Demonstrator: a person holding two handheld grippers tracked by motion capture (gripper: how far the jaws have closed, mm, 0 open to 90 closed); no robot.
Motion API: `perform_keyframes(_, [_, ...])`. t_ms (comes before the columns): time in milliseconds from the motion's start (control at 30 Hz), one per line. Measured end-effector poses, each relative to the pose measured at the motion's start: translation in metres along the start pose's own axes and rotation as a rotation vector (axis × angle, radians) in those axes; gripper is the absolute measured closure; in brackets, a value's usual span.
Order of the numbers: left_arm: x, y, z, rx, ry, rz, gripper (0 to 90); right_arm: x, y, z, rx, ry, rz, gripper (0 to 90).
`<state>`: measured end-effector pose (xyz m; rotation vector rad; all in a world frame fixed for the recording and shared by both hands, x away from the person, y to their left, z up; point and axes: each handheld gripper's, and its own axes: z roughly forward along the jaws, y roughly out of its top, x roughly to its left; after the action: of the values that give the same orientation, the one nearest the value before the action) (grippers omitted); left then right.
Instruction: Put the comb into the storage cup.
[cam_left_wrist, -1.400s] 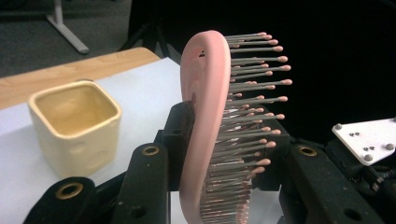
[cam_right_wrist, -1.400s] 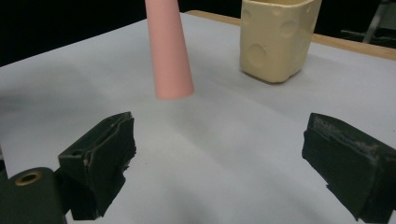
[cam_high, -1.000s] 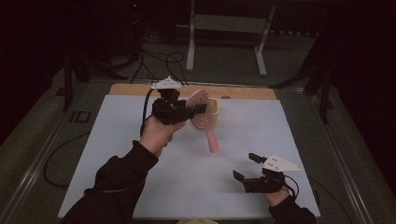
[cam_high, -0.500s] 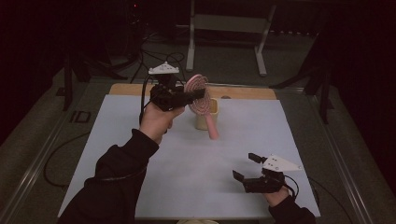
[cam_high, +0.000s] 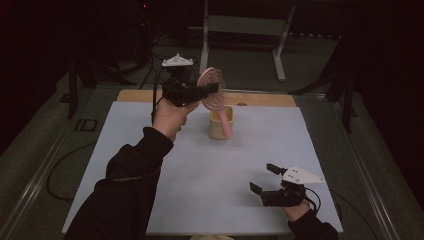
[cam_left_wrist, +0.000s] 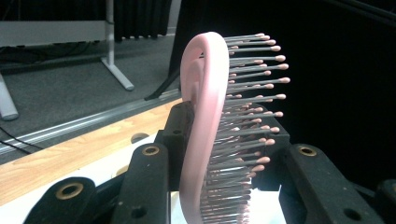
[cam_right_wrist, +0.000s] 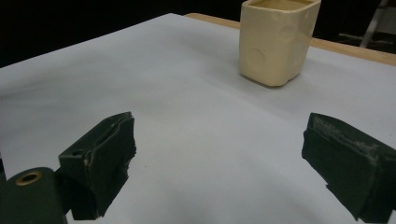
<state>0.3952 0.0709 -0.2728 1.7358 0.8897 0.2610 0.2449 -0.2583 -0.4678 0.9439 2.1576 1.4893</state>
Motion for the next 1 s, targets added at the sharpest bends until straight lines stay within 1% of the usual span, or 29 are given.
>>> perform_keyframes(267, [0.011, 0.003, 0.005, -0.015, 0.029, -0.017, 65.9, 0.001, 0.000, 0.000, 0.001, 0.001, 0.002, 9.1])
perform_keyframes(467, [0.017, 0.011, 0.008, -0.031, 0.055, -0.013, 66.0, 0.001, 0.001, 0.000, 0.000, 0.005, 0.008, 9.1])
perform_keyframes(567, [0.020, 0.015, 0.009, -0.043, 0.065, -0.020, 65.9, 0.001, 0.000, 0.000, 0.004, 0.008, 0.009, 9.1])
perform_keyframes(633, [0.021, 0.017, 0.011, -0.053, 0.074, -0.021, 65.9, 0.001, 0.000, 0.000, 0.005, 0.006, 0.004, 9.0])
perform_keyframes(700, [0.022, 0.019, 0.012, -0.055, 0.086, -0.012, 65.9, 0.001, 0.000, 0.000, 0.002, 0.007, 0.002, 9.1])
perform_keyframes(767, [0.024, 0.020, 0.014, -0.061, 0.094, -0.016, 66.0, 0.001, 0.000, 0.001, 0.003, 0.008, 0.003, 9.1])
perform_keyframes(833, [0.026, 0.021, 0.015, -0.067, 0.110, -0.014, 65.9, 0.001, 0.000, 0.001, 0.003, 0.007, 0.001, 9.1])
perform_keyframes(900, [0.028, 0.021, 0.017, -0.074, 0.115, -0.015, 65.9, 0.001, 0.000, 0.000, 0.003, 0.011, 0.012, 9.1])
perform_keyframes(1000, [0.032, 0.019, 0.021, -0.075, 0.136, -0.017, 65.9, 0.001, 0.000, 0.001, 0.004, 0.010, 0.005, 9.1])
